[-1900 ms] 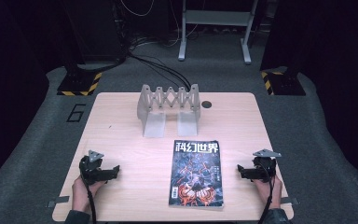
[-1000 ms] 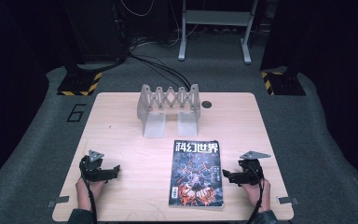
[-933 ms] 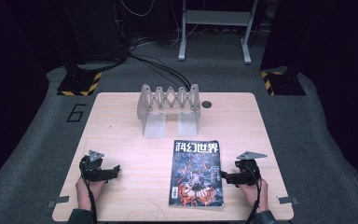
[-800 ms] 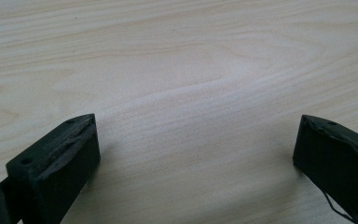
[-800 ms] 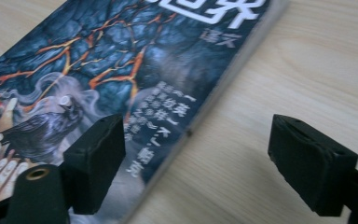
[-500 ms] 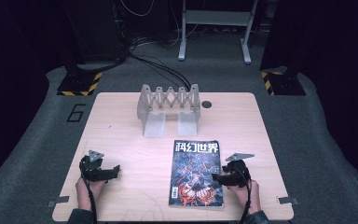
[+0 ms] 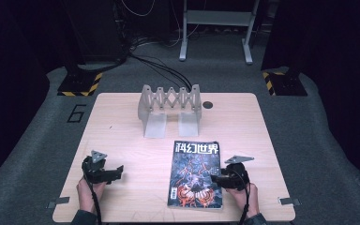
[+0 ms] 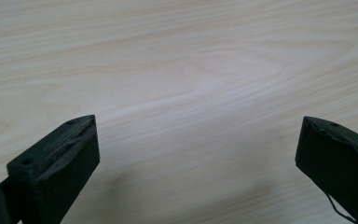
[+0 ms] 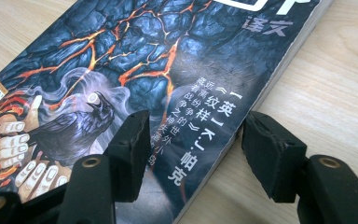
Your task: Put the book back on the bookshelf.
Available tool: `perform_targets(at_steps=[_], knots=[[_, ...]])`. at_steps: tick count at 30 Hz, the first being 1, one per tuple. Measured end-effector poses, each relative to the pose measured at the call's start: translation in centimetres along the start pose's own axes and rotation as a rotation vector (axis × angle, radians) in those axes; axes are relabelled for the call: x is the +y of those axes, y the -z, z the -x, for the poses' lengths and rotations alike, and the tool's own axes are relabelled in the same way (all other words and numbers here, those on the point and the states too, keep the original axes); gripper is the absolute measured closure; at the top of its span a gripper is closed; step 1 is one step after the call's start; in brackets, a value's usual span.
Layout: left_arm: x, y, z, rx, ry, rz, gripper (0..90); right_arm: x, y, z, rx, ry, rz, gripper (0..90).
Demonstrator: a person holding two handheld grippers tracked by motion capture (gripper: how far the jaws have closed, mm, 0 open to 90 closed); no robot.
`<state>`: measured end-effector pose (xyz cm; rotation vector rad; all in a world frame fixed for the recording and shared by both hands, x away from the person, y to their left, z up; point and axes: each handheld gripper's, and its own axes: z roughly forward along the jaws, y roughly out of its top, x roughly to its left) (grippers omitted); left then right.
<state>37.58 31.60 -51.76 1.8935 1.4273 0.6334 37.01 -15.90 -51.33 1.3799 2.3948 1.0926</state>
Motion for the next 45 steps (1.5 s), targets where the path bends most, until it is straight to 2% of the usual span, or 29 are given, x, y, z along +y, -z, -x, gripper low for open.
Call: perform_targets(at_steps=[2,3,6,8,9,10,11,13,15,17,18,19,20,21,24,28,31,33,34,36,38,43,45], knots=[[0.3,-0.2,0.9,-0.022,-0.015,0.012,0.0,0.0,0.0,-0.3,-0.002,-0.008,-0.007,41.7],[0.5,-0.3,1.2,-0.043,-0.029,0.001,0.0,0.0,-0.1,-0.3,0.000,-0.002,-0.001,41.7],[0.9,-0.9,2.8,-0.067,-0.055,-0.002,0.0,0.0,-0.2,-0.4,0.004,0.003,0.005,41.9],[1.1,-1.3,3.8,-0.089,-0.076,-0.019,0.0,0.0,-0.3,-0.5,0.004,0.002,0.002,42.3],[1.2,-1.6,4.3,-0.097,-0.086,-0.027,0.0,0.0,-0.3,-0.5,0.009,0.022,0.007,42.4],[1.3,-1.8,4.7,-0.109,-0.109,-0.049,0.0,0.1,-0.4,-0.6,0.006,0.016,0.011,42.5],[1.5,-2.0,5.1,-0.121,-0.137,-0.091,0.0,0.1,-0.4,-0.6,0.011,0.020,0.000,42.5],[1.6,-2.6,6.1,-0.135,-0.156,-0.103,0.0,0.2,-0.6,-0.7,0.011,0.035,0.004,42.5],[1.6,-3.1,7.0,-0.153,-0.172,-0.122,0.0,0.3,-0.7,-0.9,0.012,0.029,0.004,42.6],[1.7,-3.3,7.4,-0.150,-0.184,-0.120,0.0,0.5,-0.8,-0.9,0.016,0.043,0.001,42.7],[1.8,-3.4,8.1,-0.172,-0.195,-0.117,0.0,0.5,-0.9,-1.0,0.016,0.041,0.001,42.8],[1.8,-3.4,8.1,-0.172,-0.195,-0.117,0.0,0.6,-0.9,-1.0,0.019,0.039,-0.003,42.8],[1.9,-3.7,8.6,-0.181,-0.222,-0.112,0.0,0.6,-1.0,-1.1,0.019,0.040,-0.001,42.9],[1.9,-3.7,8.6,-0.181,-0.222,-0.112,0.0,0.7,-1.1,-1.1,0.017,0.050,0.001,42.9],[2.2,-4.1,9.7,-0.189,-0.246,-0.105,0.0,0.8,-1.3,-1.3,0.019,0.052,-0.004,42.9],[2.4,-4.5,10.4,-0.202,-0.253,-0.094,0.0,1.0,-1.4,-1.6,0.012,0.042,-0.008,42.9],[2.4,-4.7,10.8,-0.204,-0.256,-0.086,0.0,1.0,-1.5,-1.4,0.013,0.056,-0.006,44.1],[2.5,-4.8,11.2,-0.222,-0.258,-0.084,0.0,1.1,-1.4,-1.3,0.019,0.052,-0.016,44.1],[2.4,-5.0,11.3,-0.215,-0.260,-0.065,0.0,1.2,-1.4,-1.3,0.019,0.053,-0.018,43.2],[2.4,-5.0,11.3,-0.214,-0.261,-0.063,0.0,1.4,-1.5,-1.2,0.016,0.067,-0.030,40.7],[2.4,-5.0,11.3,-0.215,-0.256,-0.059,0.0,2.0,-1.7,-1.0,0.001,0.063,-0.062,40.1],[2.4,-5.0,11.3,-0.216,-0.262,-0.063,0.0,3.9,-2.5,-0.4,-0.048,0.058,-0.101,39.6],[2.4,-5.0,11.3,-0.219,-0.264,-0.061,0.0,4.7,-2.8,-0.1,-0.048,0.054,-0.124,39.1]])
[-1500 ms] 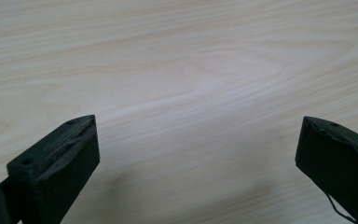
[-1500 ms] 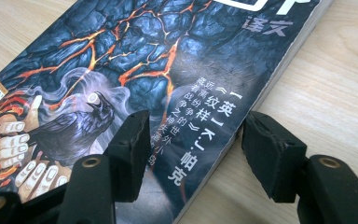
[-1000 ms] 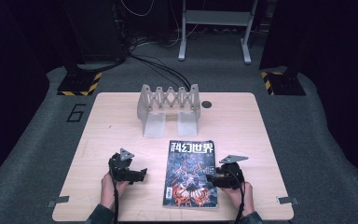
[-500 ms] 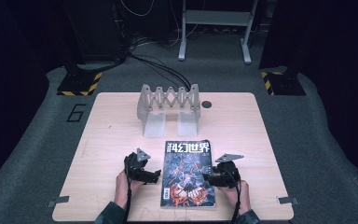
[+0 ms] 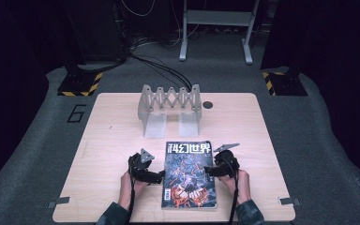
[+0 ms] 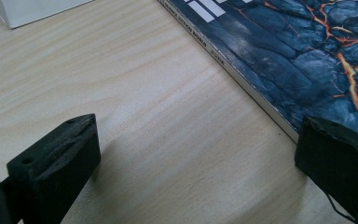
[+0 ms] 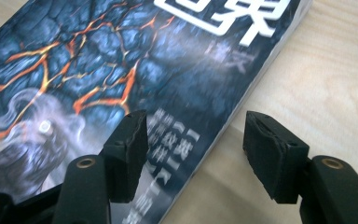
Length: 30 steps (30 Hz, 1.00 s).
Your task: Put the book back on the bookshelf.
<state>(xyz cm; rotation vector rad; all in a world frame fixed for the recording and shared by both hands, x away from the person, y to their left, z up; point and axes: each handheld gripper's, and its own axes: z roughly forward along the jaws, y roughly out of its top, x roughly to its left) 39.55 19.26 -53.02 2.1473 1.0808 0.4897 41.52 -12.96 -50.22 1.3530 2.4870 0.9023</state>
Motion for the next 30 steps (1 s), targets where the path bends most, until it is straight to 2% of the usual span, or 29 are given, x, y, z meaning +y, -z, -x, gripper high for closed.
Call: perform_targets(at_steps=[8,13,19,22,23,25,26,29,30], knots=[[0.0,0.0,0.0,-0.001,-0.001,0.000,0.0,2.4,-1.0,0.7,-0.004,-0.029,-0.091,35.0],[0.0,0.0,0.0,-0.001,0.005,0.004,0.0,3.1,-1.4,1.0,0.008,-0.028,-0.111,34.2],[0.0,0.0,0.0,-0.008,-0.001,0.001,0.0,3.3,-1.7,1.2,0.018,-0.009,-0.103,35.6],[0.0,-0.1,0.0,-0.010,-0.001,0.002,0.0,3.2,-1.6,1.4,0.032,-0.017,-0.098,37.9],[0.0,-0.1,-0.1,-0.010,-0.002,0.002,0.0,3.2,-1.5,1.7,0.056,-0.019,-0.095,38.9],[0.0,-0.1,0.0,-0.010,0.000,0.003,0.0,3.1,-1.4,1.8,0.065,-0.018,-0.090,39.1],[0.0,-0.1,0.0,-0.010,0.000,0.002,0.0,2.9,-1.4,2.2,0.088,-0.025,-0.074,39.5],[0.0,0.0,-0.1,-0.011,-0.002,0.001,0.0,2.6,-1.3,2.7,0.123,-0.052,-0.046,40.9],[0.0,-0.1,-0.1,-0.010,-0.001,0.002,0.0,2.4,-1.2,2.8,0.137,-0.074,-0.040,41.5]])
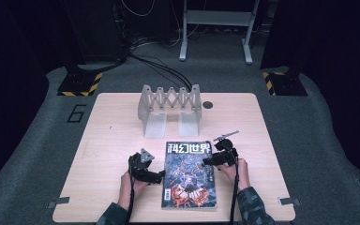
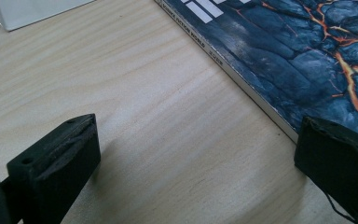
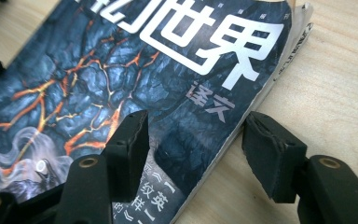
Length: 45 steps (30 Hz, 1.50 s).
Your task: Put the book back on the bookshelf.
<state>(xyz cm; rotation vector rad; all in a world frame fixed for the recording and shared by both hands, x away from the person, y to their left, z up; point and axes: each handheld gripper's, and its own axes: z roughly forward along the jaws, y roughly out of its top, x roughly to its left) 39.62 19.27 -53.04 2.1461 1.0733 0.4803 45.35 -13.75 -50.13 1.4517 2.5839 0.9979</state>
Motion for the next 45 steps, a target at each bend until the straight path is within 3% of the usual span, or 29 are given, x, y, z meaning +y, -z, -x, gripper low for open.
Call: perform_targets(at_steps=[9,13,20,29,35,45], knots=[[0.0,0.0,0.0,0.000,0.000,0.000,0.0,-0.5,0.9,0.5,0.093,-0.035,0.075,43.8],[0.0,0.0,0.0,-0.001,-0.001,0.000,0.0,-0.6,1.3,0.6,0.140,-0.046,0.135,44.2],[0.0,0.0,0.0,-0.002,-0.002,0.000,0.0,0.0,1.1,0.3,0.132,-0.019,0.153,44.5],[0.0,0.0,0.0,-0.002,-0.002,0.000,0.0,1.6,-0.3,0.0,0.129,-0.014,0.119,45.5],[0.0,0.0,0.0,-0.002,-0.002,0.000,0.0,2.1,-1.4,0.0,0.099,-0.010,0.096,47.1],[0.0,0.0,0.0,-0.002,-0.002,0.000,0.0,2.2,-1.9,0.3,0.072,-0.006,0.115,61.9]])
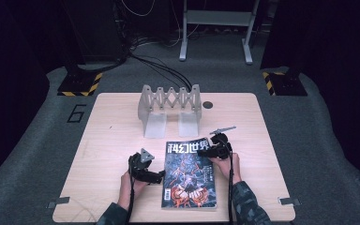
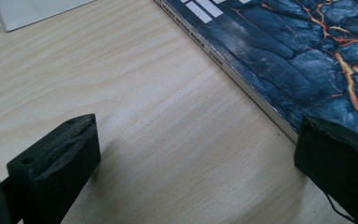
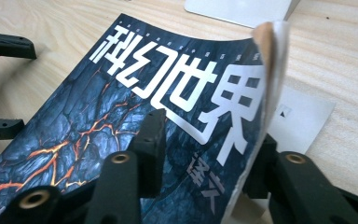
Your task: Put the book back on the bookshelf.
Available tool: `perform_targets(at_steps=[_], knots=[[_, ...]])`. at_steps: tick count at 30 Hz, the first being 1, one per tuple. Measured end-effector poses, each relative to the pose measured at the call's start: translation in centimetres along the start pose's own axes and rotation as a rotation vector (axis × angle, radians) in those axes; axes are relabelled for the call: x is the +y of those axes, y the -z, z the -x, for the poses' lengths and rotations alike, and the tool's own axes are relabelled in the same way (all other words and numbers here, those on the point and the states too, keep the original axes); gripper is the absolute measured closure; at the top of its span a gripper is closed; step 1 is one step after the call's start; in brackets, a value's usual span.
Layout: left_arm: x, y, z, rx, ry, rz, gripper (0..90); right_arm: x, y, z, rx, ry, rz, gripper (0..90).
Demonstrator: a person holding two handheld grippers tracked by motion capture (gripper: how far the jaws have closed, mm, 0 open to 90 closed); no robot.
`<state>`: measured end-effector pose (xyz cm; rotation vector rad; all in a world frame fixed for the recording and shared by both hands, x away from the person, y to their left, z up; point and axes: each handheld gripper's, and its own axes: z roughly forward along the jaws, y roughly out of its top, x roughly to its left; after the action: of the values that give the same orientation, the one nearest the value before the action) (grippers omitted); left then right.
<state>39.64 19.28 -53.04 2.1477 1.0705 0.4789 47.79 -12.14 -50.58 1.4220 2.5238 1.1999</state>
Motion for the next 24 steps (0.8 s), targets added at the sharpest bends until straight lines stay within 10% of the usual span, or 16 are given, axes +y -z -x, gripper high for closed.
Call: perform_targets(at_steps=[16,24], knots=[[0.4,0.0,-0.2,-0.013,-0.007,-0.025,0.5,0.0,1.6,-1.6,0.029,0.038,0.102,88.0],[1.7,0.1,-0.2,-0.124,0.072,0.007,3.6,0.3,2.7,-3.8,0.041,0.103,0.161,88.3]])
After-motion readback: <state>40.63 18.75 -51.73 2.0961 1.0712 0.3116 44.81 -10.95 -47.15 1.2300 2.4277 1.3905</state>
